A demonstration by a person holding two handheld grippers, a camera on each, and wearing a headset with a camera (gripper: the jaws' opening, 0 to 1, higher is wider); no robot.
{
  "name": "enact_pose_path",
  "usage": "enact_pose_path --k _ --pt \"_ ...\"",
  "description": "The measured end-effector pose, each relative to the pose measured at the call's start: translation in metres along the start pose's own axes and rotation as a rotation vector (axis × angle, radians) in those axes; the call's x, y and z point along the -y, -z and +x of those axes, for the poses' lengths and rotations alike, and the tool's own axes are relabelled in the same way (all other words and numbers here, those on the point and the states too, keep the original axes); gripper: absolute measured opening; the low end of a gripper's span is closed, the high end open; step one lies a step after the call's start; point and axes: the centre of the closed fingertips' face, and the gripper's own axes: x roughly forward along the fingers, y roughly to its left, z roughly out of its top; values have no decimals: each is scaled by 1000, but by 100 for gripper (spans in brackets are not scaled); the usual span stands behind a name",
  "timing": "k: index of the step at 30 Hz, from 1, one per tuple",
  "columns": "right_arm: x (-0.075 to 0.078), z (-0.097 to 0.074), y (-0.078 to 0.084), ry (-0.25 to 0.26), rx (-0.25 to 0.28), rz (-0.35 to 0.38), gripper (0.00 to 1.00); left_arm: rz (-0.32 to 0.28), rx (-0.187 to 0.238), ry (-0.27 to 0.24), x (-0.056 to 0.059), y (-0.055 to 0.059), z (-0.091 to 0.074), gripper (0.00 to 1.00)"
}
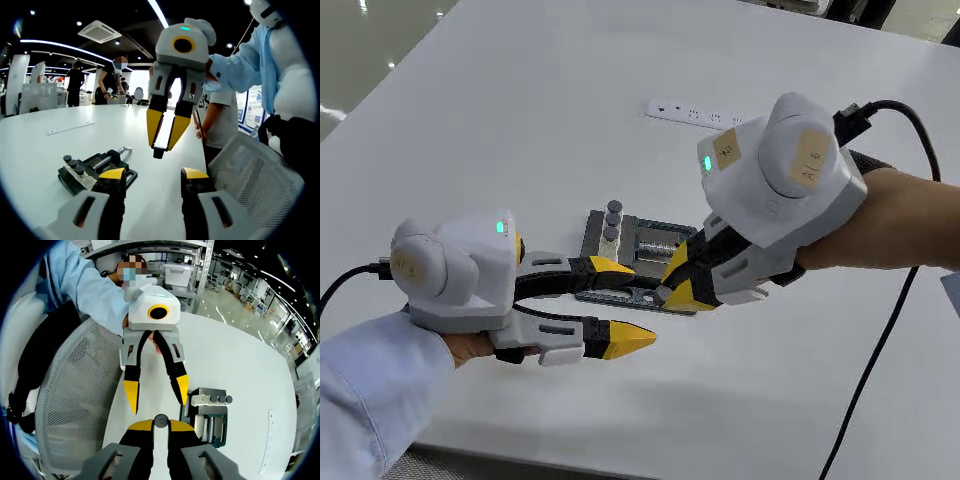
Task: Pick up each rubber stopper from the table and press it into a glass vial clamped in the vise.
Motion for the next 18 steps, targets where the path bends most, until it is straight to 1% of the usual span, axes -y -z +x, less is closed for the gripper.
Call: enact_pose_path --k 1,2,3,4,6,8,11,12,15,18 --pt "3 0 1 1 -9 -4 6 17 -8 -11 -1 2 -1 41" --pt "7 1 1 9 -24 -7 6 14 -13 -14 -1 3 -2 43" --pt "9 1 0 8 -28 -10 6 1 -28 -28 -4 6 -3 47" --pt "11 1 -1 9 -34 -11 6 -4 -32 -36 -5 7 -4 49" --pt "17 2 -2 12 -51 -17 6 -3 -26 -48 -7 7 -6 53" --pt "23 3 -3 20 -71 -24 6 -3 -37 -71 -11 9 -8 56" --pt "31 6 -5 21 -93 -31 6 -3 -41 -92 -15 12 -11 62" --pt "34 7 -6 22 -99 -35 6 -5 -32 -101 -17 12 -13 64" --pt "42 9 -8 26 -112 -34 5 -9 -34 -118 -21 14 -16 66" --pt "51 12 -9 31 -122 -33 5 -9 -30 -132 -25 14 -18 69"
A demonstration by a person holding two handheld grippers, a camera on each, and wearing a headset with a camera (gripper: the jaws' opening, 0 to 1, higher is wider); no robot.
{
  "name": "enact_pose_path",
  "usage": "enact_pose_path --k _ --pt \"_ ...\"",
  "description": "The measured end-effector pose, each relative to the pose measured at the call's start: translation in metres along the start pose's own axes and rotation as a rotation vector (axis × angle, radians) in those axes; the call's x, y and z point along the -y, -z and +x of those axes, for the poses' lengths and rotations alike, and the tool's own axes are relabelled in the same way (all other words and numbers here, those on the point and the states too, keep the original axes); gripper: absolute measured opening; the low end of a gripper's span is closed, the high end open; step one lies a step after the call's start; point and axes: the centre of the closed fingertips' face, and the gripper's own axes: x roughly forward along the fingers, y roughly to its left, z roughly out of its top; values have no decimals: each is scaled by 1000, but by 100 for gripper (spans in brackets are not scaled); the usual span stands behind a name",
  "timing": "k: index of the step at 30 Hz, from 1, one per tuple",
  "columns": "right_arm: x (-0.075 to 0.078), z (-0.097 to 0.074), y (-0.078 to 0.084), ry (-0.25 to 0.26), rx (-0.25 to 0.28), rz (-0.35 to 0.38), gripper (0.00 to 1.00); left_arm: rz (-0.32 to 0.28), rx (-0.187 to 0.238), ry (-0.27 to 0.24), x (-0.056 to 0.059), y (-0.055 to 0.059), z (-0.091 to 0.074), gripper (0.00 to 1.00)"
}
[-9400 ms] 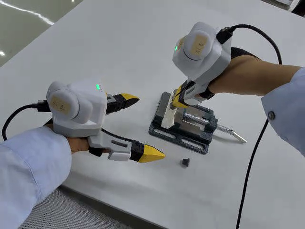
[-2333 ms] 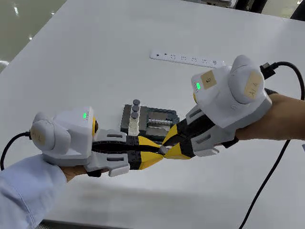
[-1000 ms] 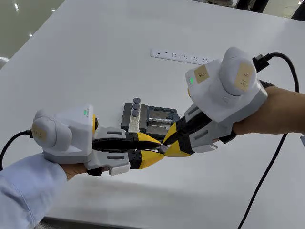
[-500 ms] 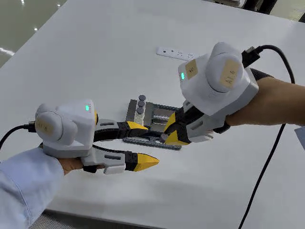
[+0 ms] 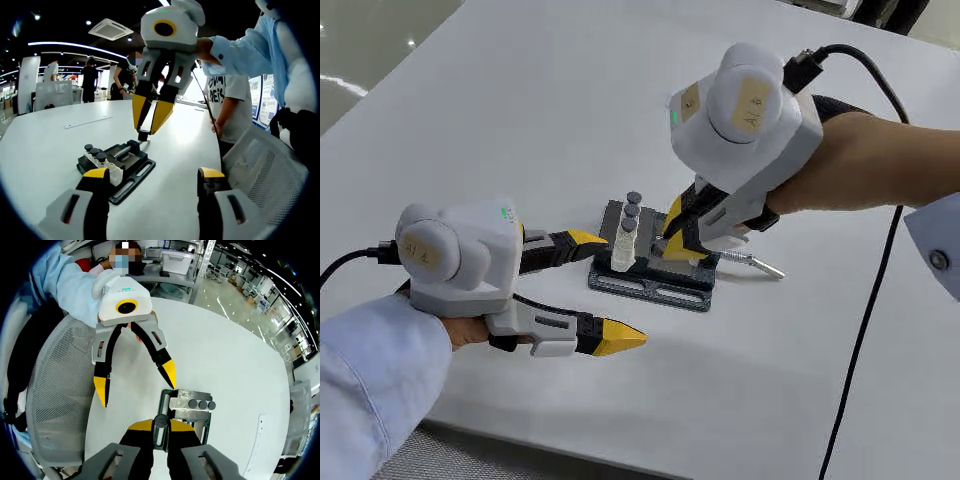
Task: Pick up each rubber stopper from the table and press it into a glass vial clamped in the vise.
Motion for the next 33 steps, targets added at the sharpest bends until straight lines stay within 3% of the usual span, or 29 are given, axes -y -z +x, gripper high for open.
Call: enact_pose_path --k 6,14,33 --pt "16 7 -5 5 -13 3 5 -4 13 -24 -10 -1 -5 73" --pt "30 27 -6 -4 -58 -50 5 -3 3 -56 -20 6 -12 75" --pt "36 53 -4 -42 -124 -97 5 -10 9 -69 -26 11 -14 75"
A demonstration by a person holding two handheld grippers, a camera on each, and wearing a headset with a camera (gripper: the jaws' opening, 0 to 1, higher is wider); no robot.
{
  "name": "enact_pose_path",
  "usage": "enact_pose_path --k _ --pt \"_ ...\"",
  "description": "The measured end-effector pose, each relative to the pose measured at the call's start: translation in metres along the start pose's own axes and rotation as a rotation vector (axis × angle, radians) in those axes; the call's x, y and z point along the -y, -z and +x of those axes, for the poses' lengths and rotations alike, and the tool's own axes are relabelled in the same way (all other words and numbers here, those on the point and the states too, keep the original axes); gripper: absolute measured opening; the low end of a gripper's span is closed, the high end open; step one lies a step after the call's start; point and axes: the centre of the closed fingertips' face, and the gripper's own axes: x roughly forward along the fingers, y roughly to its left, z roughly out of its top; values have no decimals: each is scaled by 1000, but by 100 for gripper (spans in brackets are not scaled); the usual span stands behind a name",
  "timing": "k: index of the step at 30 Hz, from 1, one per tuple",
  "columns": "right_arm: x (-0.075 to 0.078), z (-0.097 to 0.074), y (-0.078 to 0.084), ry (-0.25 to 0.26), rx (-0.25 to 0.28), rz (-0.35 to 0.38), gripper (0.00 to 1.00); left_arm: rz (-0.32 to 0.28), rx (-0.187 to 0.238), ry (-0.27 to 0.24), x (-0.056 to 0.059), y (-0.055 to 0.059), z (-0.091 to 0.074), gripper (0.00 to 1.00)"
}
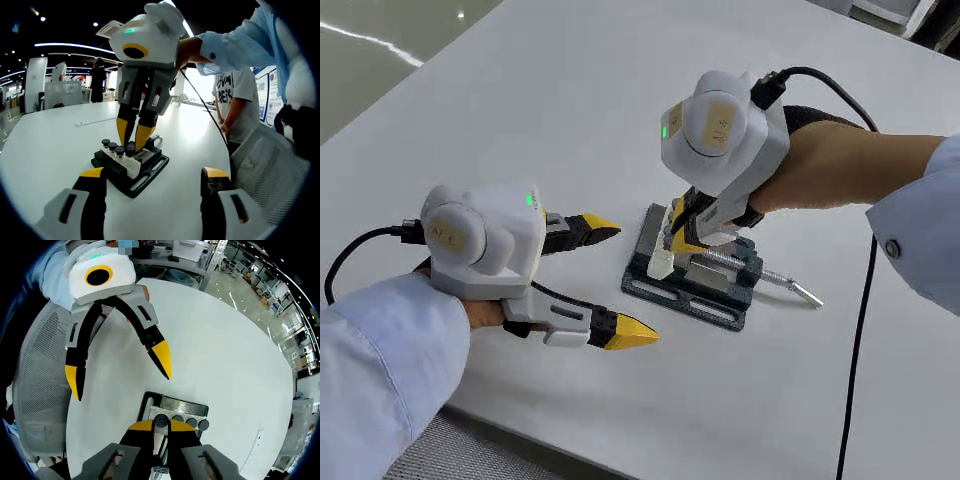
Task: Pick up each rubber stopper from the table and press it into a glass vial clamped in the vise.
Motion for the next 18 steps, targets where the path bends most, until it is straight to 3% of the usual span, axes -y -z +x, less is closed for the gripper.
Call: enact_pose_path --k 18 --pt "-1 7 1 -15 -23 -18 5 -5 6 -2 0 -1 0 73"
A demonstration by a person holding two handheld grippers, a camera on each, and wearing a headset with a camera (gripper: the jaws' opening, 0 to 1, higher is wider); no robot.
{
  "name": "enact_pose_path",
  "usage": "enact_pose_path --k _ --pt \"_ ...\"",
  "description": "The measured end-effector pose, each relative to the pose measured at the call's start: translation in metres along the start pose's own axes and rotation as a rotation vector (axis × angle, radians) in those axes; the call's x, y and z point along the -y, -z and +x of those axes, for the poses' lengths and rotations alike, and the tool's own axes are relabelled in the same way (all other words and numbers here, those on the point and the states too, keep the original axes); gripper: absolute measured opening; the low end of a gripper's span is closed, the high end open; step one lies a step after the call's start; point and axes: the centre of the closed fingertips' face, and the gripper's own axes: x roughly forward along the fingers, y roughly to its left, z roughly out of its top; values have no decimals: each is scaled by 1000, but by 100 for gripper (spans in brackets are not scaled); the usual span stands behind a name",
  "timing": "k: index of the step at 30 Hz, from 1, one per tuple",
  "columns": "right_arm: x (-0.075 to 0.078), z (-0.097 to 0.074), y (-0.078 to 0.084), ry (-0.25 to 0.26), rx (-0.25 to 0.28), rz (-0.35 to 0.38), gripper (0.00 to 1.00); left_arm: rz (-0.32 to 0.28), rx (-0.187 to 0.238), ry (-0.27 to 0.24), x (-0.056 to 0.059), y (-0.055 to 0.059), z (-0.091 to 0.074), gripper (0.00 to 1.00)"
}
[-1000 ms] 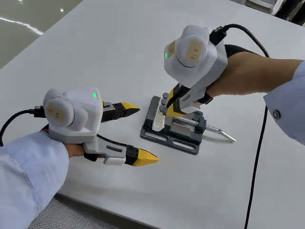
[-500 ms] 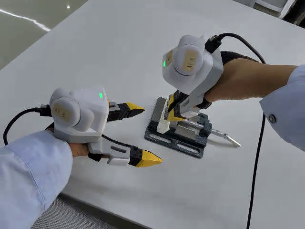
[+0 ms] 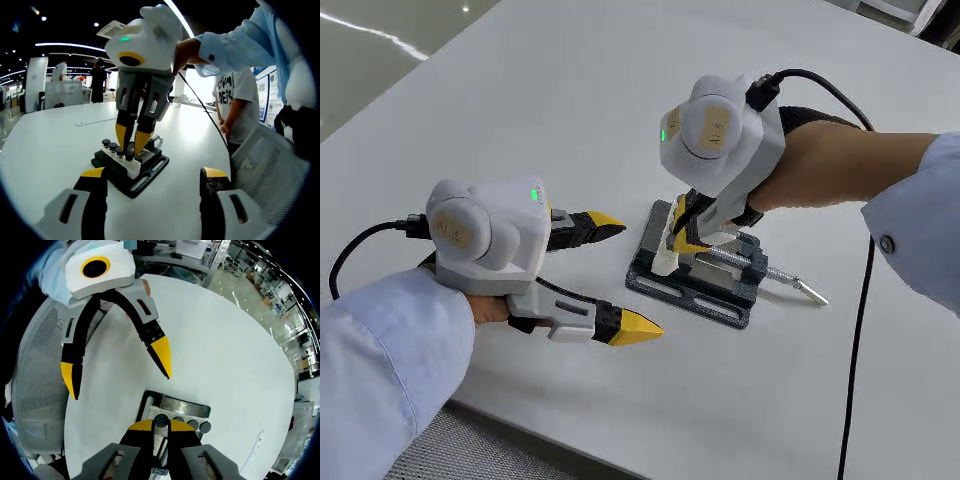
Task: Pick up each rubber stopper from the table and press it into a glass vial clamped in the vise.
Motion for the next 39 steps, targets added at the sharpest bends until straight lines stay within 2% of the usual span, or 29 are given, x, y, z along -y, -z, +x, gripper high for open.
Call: enact_pose_path --k 15,33,39 --pt "-1 3 0 0 -40 -40 5 -7 4 -1 0 0 0 72" --pt "-1 4 1 9 -144 -135 4 -14 14 -6 -1 -2 0 71" --pt "0 5 0 8 -160 -144 4 -16 18 -9 -2 -3 0 71"
